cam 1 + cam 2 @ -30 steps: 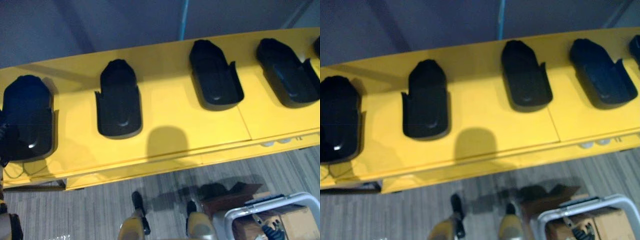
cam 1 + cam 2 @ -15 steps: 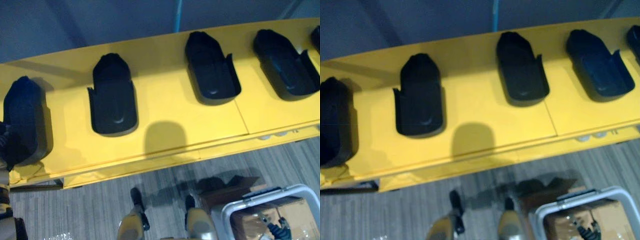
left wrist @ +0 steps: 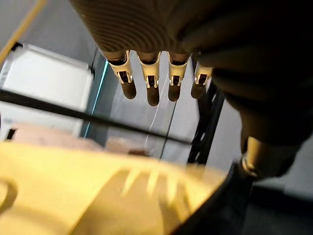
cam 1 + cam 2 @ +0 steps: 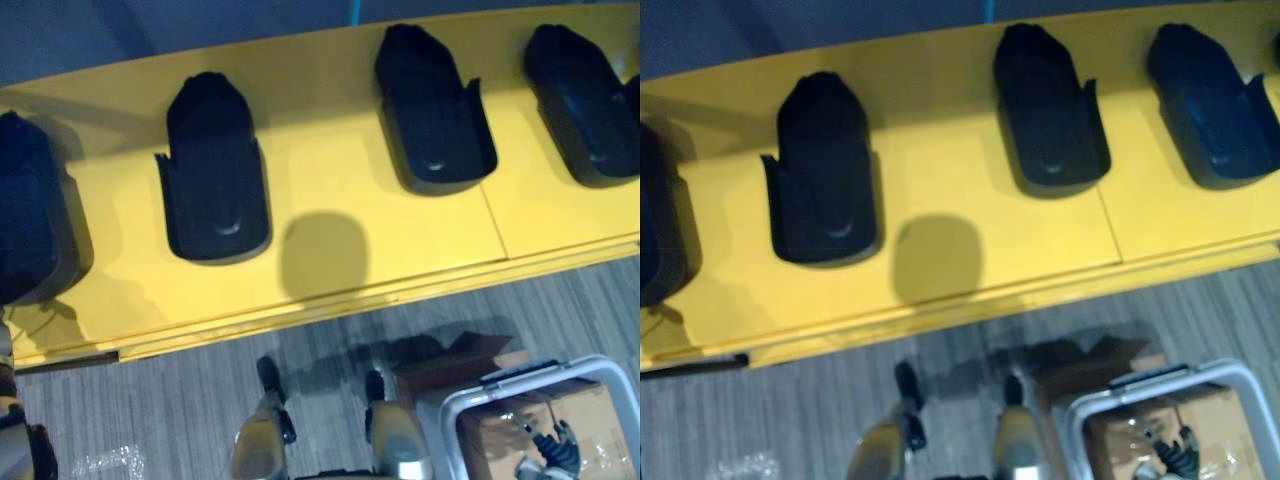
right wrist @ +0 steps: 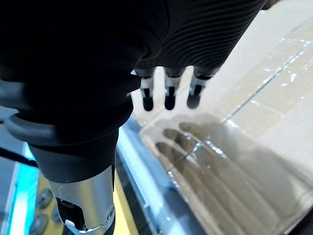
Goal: Walk over and take plastic housings, then place them on the shelf
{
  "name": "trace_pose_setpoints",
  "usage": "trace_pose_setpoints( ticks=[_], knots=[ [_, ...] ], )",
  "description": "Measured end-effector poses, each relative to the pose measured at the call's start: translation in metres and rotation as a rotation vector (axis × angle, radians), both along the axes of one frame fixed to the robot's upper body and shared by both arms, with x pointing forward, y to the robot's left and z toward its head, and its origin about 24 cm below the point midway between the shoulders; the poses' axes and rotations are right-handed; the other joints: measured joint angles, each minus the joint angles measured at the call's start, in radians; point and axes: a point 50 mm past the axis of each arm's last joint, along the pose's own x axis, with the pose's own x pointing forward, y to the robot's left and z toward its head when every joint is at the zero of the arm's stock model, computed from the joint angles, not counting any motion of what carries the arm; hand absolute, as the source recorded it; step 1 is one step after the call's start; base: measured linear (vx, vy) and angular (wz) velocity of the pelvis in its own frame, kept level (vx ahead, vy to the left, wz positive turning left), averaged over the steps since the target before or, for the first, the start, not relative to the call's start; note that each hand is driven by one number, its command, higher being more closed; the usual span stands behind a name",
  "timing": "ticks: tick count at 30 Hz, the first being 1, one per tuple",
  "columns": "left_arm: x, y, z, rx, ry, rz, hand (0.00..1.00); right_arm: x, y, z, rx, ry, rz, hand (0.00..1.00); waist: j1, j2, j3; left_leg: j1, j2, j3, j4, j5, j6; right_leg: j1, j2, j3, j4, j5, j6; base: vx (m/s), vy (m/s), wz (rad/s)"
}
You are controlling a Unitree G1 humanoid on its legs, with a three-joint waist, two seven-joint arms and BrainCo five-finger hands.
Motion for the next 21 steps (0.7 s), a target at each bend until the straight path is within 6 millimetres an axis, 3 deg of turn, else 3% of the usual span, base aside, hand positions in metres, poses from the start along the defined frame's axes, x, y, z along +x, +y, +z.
trace_pose_setpoints(
  ticks=[10, 15, 18, 20, 21],
  knots=[
    [0.002, -0.030, 0.065, 0.279, -0.391, -0.032, 0.00, -0.004, 0.025, -0.015, 0.078, 0.016, -0.006, 0.00, 0.000, 0.000, -0.018, 0.042, -0.007, -0.035, 0.000, 0.000, 0.000, 0.067, -0.004, -0.030, -0.008, -0.012, -0.002, 0.01, -0.006, 0.10],
    [0.001, -0.045, 0.082, 0.372, -0.506, -0.117, 0.00, -0.016, 0.031, -0.022, 0.096, 0.066, -0.047, 0.00, 0.001, 0.013, -0.123, 0.053, -0.010, -0.062, -0.005, 0.000, -0.001, 0.115, -0.005, -0.059, -0.046, -0.011, 0.002, 0.01, -0.016, 0.17],
    [0.001, -0.070, 0.088, 0.426, -0.578, -0.325, 0.00, -0.018, 0.033, -0.024, 0.102, 0.070, -0.067, 0.00, 0.000, 0.024, -0.187, 0.063, -0.011, -0.071, -0.007, -0.002, -0.004, 0.145, -0.006, -0.081, -0.071, -0.007, 0.004, 0.00, -0.023, 0.13],
    [0.008, -0.101, 0.078, 0.277, -0.626, -0.658, 0.00, -0.019, 0.034, -0.024, 0.101, 0.075, -0.080, 0.00, 0.001, 0.037, -0.229, 0.073, -0.012, -0.084, -0.008, -0.003, -0.004, 0.166, -0.005, -0.089, -0.080, -0.005, 0.004, -0.02, -0.008, 0.14],
    [0.010, -0.109, 0.071, 0.225, -0.626, -0.735, 0.00, -0.019, 0.034, -0.024, 0.101, 0.073, -0.080, 0.00, 0.002, 0.041, -0.238, 0.075, -0.012, -0.085, -0.008, -0.003, -0.004, 0.172, -0.005, -0.092, -0.083, -0.004, 0.004, -0.02, -0.001, 0.09]
  ],
)
